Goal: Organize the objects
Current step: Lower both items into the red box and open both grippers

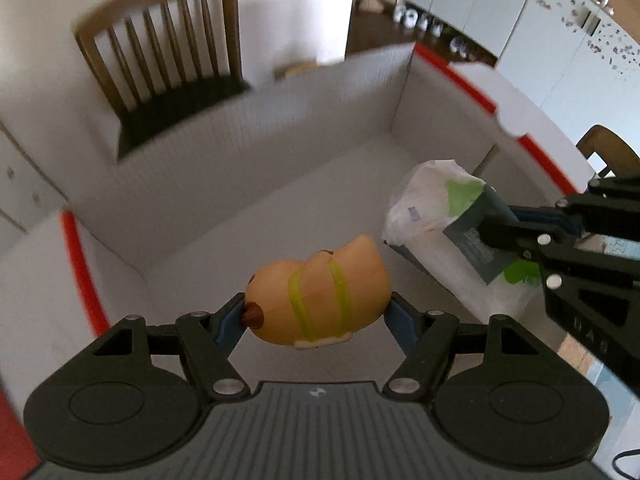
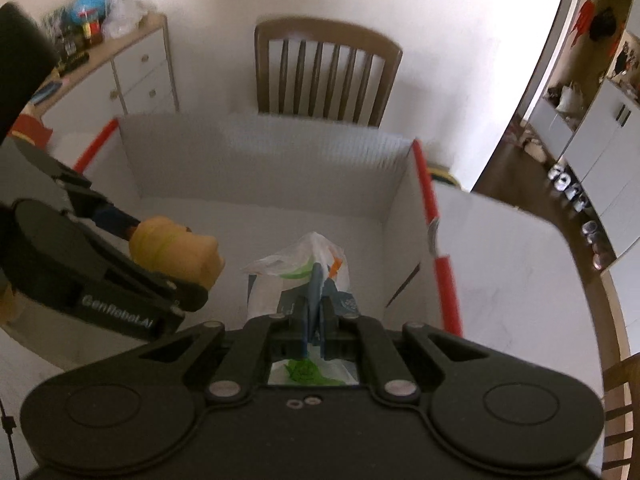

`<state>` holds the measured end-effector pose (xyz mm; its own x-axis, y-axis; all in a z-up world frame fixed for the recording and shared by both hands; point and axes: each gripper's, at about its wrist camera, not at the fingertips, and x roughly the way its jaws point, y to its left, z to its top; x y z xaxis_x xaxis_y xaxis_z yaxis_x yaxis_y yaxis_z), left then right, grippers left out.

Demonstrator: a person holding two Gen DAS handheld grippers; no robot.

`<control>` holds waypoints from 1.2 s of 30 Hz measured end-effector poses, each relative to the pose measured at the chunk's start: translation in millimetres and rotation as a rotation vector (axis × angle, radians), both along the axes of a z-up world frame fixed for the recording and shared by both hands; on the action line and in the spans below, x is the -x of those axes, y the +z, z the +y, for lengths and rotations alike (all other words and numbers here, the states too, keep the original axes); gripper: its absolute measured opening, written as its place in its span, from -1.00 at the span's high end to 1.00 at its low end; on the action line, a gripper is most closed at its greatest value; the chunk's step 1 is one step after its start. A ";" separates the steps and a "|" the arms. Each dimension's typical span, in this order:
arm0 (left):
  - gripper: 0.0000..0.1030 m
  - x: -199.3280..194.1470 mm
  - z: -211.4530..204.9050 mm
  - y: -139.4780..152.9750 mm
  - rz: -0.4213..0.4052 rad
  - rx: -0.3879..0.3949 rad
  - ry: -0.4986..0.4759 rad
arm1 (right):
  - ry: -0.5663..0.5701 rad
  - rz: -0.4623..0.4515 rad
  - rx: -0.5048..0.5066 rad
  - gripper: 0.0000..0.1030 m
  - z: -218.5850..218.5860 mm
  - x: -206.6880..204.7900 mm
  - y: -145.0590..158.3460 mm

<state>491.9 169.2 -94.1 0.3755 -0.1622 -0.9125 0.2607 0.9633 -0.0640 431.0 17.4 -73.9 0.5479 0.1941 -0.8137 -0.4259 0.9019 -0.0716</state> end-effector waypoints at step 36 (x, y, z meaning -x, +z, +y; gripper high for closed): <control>-0.66 43.0 -11.5 42.5 -0.119 0.059 -0.015 | -0.013 -0.036 -0.098 0.63 -34.1 45.1 57.0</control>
